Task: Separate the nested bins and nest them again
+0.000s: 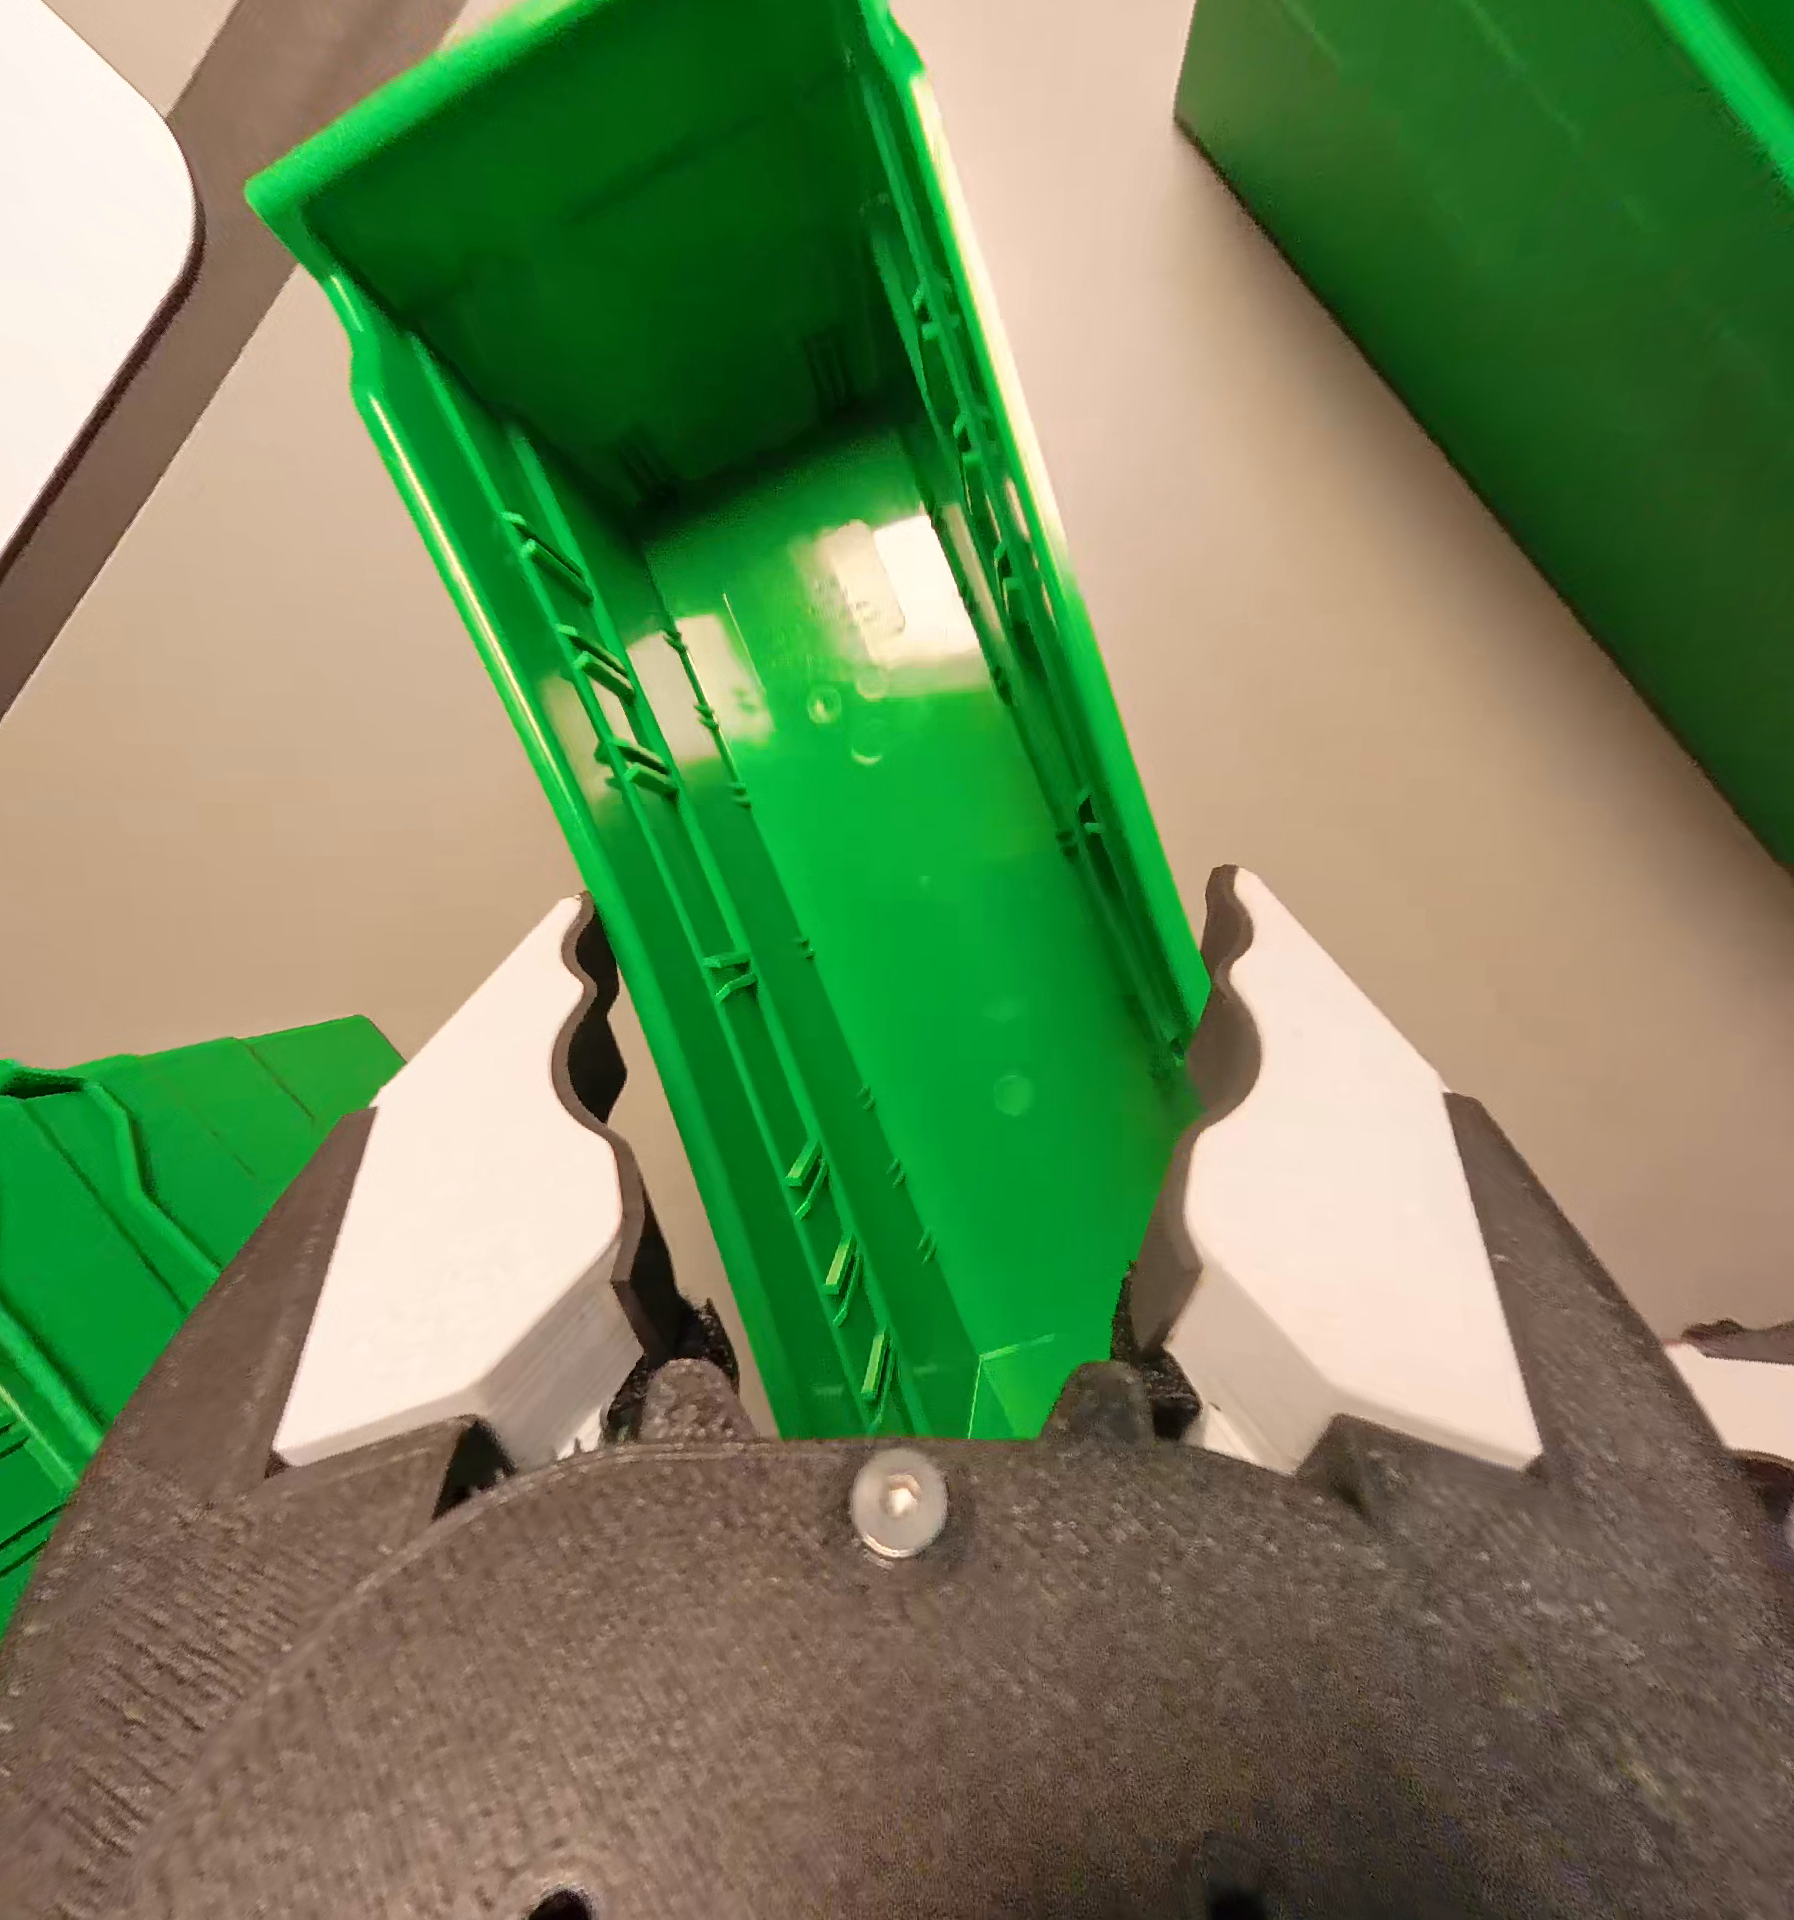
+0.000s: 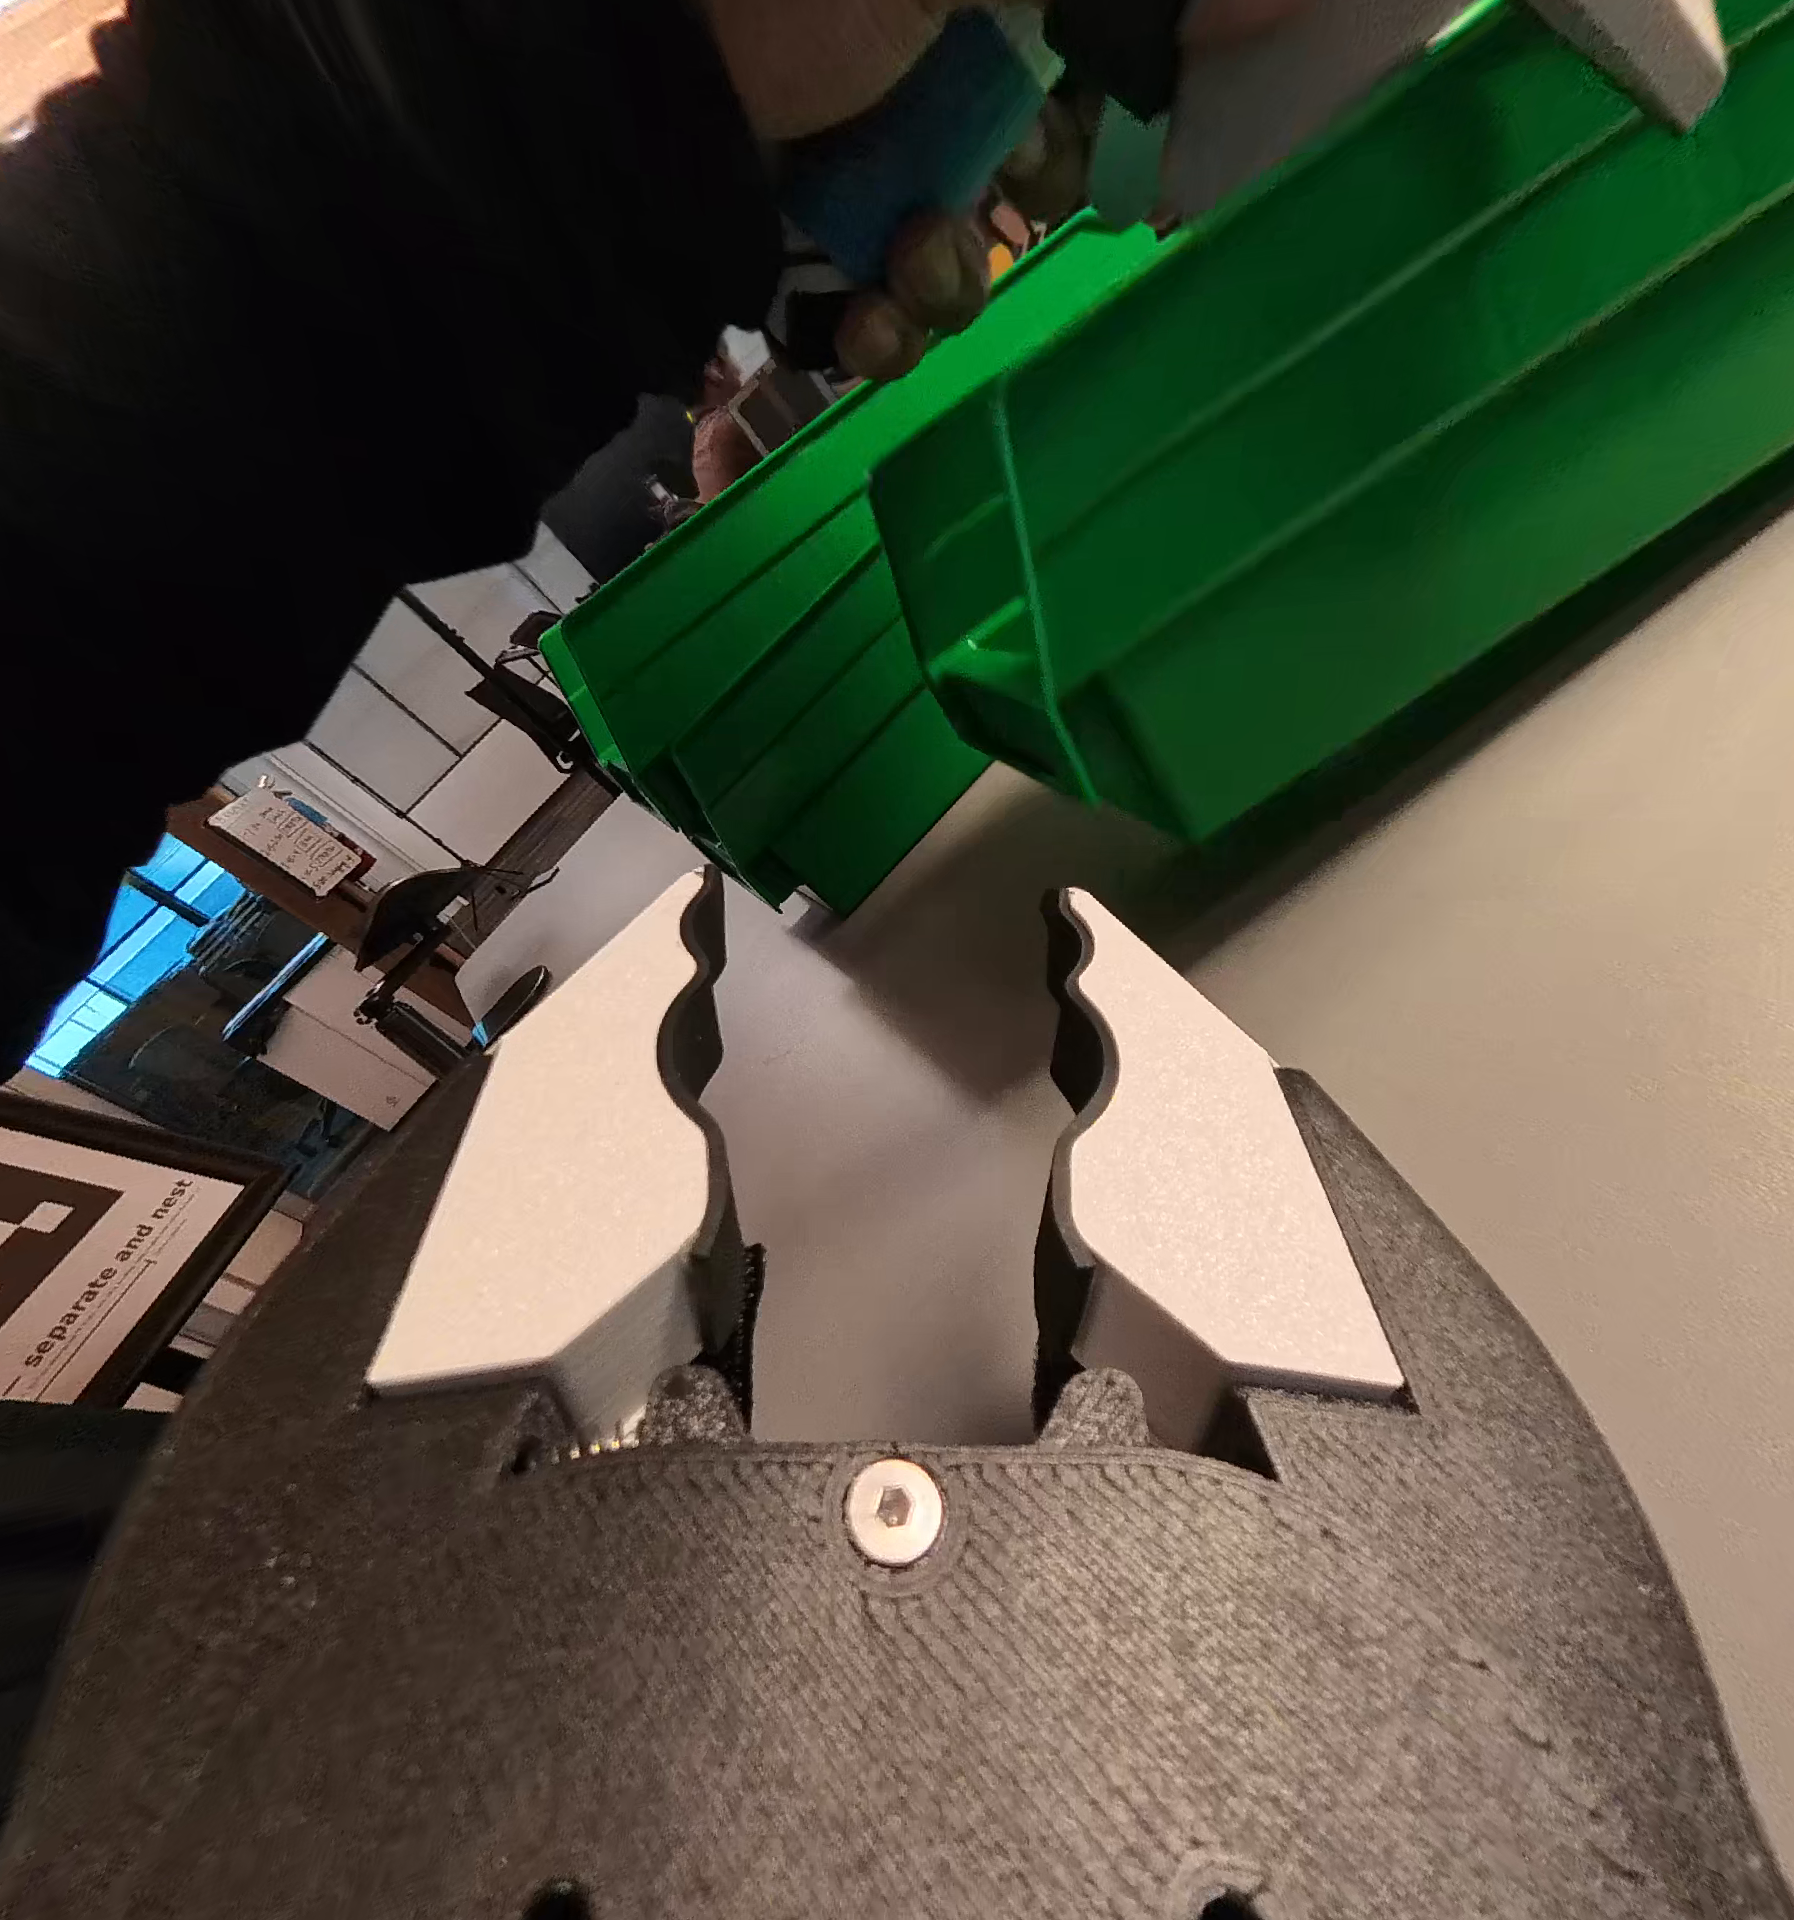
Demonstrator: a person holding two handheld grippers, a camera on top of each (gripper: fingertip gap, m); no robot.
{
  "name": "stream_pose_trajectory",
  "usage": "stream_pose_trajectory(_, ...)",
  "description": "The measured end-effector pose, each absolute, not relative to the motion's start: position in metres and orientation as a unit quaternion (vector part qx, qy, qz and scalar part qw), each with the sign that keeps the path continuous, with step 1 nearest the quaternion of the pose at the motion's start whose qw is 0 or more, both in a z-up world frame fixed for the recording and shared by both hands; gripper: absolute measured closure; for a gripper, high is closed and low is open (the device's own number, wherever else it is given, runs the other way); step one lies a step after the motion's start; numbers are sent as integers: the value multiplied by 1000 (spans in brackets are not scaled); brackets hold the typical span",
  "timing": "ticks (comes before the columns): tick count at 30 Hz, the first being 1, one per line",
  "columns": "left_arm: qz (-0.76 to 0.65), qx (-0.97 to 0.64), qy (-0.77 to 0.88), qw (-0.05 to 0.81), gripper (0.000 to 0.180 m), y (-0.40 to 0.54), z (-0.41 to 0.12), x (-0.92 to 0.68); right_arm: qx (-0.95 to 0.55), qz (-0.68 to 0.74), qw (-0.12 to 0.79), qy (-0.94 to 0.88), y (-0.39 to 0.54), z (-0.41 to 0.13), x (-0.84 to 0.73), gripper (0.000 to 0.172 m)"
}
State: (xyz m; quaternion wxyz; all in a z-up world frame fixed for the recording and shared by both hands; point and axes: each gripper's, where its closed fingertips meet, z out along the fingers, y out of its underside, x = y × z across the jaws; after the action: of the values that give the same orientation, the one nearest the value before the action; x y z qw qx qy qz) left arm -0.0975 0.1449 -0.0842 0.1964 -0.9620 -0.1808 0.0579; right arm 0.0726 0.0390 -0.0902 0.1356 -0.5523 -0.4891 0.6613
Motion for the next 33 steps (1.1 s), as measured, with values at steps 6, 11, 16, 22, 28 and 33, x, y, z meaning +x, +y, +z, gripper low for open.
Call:
stream_pose_trajectory(6,45,-952,-180,245,69,142,-25,-96,-553,663,132,-488,39,-90,73,108)
stream_pose_trajectory(11,57,-941,-180,279,70,120,44,-101,-552,666,131,-485,40,-89,73,108)
stream_pose_trajectory(16,102,-925,-213,299,70,69,104,-126,-551,667,129,-484,40,-89,73,108)
stream_pose_trajectory(22,131,-915,-275,265,70,-10,101,-147,-551,668,128,-484,39,-89,73,108)
stream_pose_trajectory(28,122,-908,-329,230,70,-61,48,-160,-552,664,127,-488,38,-90,72,108)
stream_pose_trajectory(33,104,-909,-340,220,69,-63,15,-161,-554,661,122,-491,37,-92,72,108)
